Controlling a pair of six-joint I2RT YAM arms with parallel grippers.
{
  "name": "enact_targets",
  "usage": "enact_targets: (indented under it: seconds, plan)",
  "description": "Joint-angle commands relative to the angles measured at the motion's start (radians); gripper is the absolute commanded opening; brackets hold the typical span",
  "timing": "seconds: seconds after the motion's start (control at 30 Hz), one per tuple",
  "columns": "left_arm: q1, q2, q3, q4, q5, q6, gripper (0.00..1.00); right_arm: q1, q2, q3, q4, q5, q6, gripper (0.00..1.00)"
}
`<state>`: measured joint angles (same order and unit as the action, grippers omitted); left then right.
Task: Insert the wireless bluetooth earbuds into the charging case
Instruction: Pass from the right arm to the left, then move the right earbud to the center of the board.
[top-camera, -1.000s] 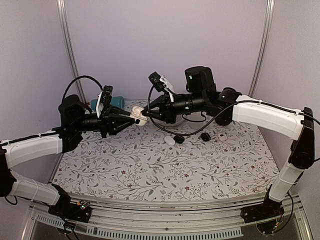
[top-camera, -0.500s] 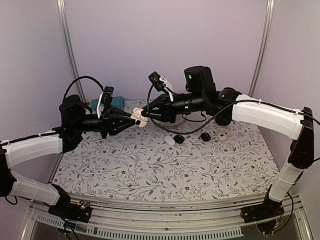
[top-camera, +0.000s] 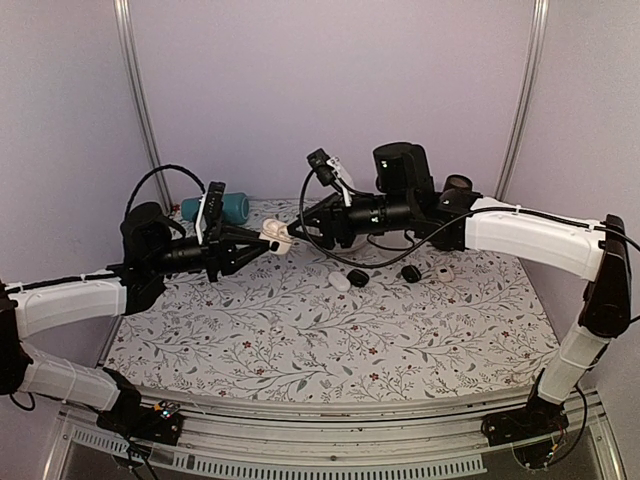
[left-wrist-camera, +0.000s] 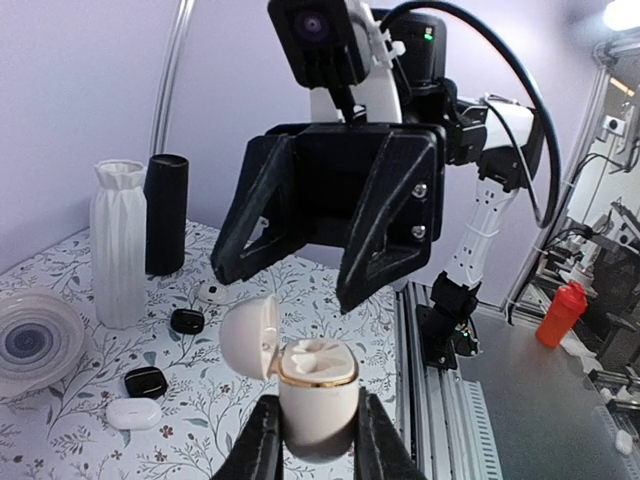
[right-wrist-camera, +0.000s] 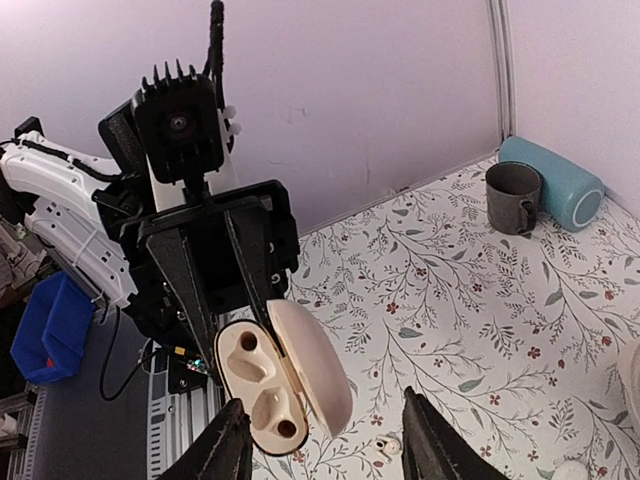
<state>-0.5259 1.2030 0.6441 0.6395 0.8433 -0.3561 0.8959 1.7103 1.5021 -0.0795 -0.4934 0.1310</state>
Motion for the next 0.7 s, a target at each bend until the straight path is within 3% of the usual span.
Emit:
enact_targets:
  seconds: [0.0, 0.33, 0.67]
  plan:
    - [0.034, -0.039, -0.034, 0.043, -0.095, -0.022, 0.00, -0.011, -0.071, -0.055, 0.073, 0.085, 0.032, 0.52]
    - [0.113, -0.134, -0.082, -0.004, -0.291, -0.040, 0.00, 0.006, -0.044, -0.151, 0.112, 0.232, 0.068, 0.50]
    - [0.164, -0.188, -0.062, -0.101, -0.355, -0.050, 0.00, 0.061, 0.154, -0.092, 0.055, 0.196, 0.127, 0.40]
